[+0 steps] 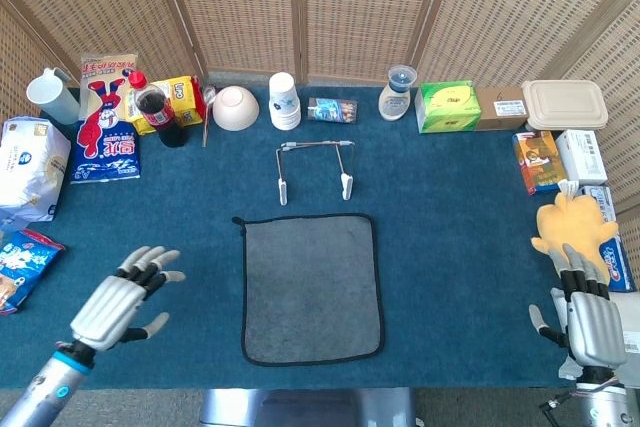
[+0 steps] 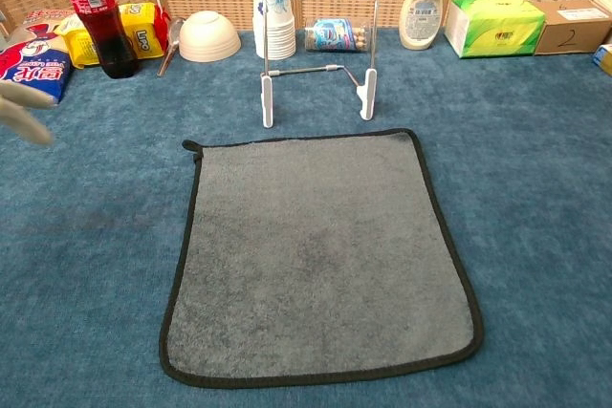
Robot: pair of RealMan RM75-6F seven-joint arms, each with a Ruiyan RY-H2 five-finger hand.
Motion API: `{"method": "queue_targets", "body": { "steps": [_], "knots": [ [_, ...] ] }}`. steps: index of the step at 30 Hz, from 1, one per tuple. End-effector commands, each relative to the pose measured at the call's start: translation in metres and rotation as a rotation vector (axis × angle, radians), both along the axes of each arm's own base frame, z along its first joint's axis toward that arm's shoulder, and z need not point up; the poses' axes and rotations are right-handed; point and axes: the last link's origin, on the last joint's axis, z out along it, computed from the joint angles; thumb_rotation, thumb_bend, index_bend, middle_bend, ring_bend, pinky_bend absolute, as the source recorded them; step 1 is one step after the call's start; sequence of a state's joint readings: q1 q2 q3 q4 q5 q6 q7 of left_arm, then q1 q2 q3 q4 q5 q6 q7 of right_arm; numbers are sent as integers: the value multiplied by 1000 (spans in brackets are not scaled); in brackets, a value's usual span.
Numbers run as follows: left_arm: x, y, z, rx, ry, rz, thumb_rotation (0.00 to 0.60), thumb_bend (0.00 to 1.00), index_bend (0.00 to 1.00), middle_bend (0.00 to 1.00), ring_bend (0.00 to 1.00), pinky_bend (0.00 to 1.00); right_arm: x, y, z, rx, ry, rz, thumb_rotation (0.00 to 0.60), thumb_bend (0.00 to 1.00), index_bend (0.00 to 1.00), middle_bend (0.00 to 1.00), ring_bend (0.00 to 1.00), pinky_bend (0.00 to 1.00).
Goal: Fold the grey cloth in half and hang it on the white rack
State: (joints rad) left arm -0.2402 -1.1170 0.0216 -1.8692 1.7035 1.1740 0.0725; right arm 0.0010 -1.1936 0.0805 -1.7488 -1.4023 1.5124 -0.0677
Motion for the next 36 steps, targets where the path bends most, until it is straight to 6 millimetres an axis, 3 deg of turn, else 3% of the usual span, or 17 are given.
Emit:
{"method": "queue_targets", "body": {
  "steps": [1, 7, 16, 36],
  "knots": [
    [26, 11, -24, -85, 4, -106, 600, 49, 257, 106, 2, 0, -1, 1, 2, -9, 3, -8, 600, 319, 82, 26, 0, 0],
    [47, 14, -58, -167, 19, -193, 600, 48, 207, 85, 0, 0, -2, 1, 4, -19, 5, -17, 600, 319, 83, 25, 0, 0],
    [76, 15, -95, -242, 20, -298, 600, 43, 169, 54, 0, 0, -4, 3, 11, -41, 9, -24, 600, 320, 69, 25, 0, 0],
    [100, -1, -148, -352, 18, -380, 600, 34, 139, 6, 0, 0, -10, 9, 20, -65, 19, -52, 600, 320, 50, 25, 0, 0]
  ]
}}
